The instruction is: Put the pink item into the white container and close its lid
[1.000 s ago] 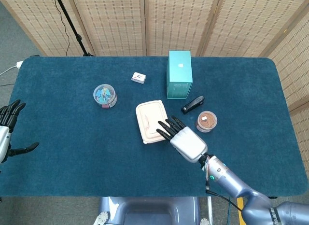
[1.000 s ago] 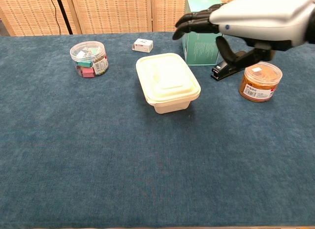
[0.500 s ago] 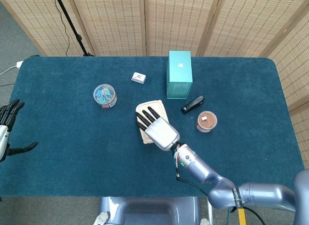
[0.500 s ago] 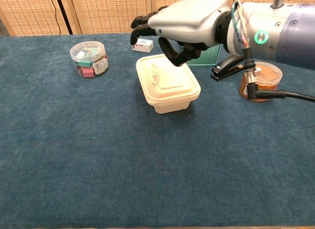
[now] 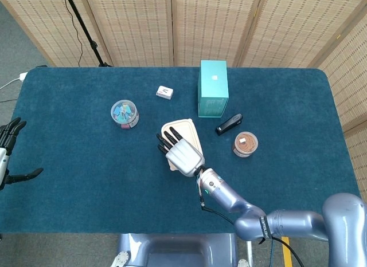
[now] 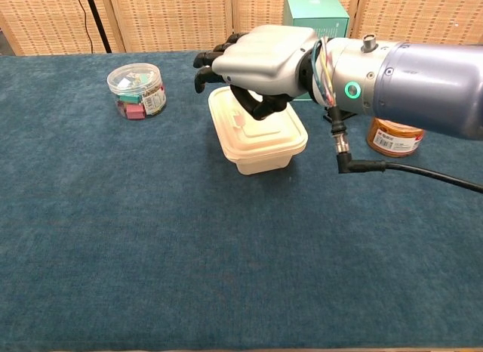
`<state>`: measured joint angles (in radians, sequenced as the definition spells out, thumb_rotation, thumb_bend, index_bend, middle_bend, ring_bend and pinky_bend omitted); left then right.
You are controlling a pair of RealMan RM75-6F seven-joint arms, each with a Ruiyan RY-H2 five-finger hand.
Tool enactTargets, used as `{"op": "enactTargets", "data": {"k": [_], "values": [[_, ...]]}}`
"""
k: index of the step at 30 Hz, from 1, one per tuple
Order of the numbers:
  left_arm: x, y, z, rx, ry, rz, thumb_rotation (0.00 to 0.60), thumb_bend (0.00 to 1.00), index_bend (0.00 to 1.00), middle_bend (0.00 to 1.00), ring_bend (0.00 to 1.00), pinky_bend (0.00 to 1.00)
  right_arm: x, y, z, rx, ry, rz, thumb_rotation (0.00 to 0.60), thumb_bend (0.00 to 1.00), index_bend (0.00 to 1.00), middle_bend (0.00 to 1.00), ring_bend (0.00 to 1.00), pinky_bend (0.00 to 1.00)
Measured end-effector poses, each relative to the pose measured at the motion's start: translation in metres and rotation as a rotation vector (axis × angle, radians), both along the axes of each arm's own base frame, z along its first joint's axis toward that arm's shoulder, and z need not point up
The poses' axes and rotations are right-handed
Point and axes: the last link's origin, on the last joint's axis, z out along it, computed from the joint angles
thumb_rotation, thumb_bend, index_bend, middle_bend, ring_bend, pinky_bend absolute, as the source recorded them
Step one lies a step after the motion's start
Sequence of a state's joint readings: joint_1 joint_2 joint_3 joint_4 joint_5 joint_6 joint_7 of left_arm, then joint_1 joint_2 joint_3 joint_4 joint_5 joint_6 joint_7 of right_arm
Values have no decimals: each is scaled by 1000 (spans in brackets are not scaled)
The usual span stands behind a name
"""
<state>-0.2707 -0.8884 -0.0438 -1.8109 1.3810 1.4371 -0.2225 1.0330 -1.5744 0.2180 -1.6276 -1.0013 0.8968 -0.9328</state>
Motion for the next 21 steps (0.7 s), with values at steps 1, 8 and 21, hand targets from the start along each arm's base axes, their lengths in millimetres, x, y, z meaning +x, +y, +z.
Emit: {"op": "enactTargets", "data": {"k": [1,8,21], "values": [[0,0,0,-1,-1,1,600,0,0,0,0,0,0,0,-2,-2,10,6,600,1000,154,0,0,0],[-2,-1,2,-7,-9,2,600,0,0,0,0,0,-2,-1,-16,-9,66,22,600,1000,156,0,0,0],[-6,-3,6,-9,-18,3,600,0,0,0,0,0,-12,-5,-23,-29,100,-5,600,1000,155,0,0,0]]}}
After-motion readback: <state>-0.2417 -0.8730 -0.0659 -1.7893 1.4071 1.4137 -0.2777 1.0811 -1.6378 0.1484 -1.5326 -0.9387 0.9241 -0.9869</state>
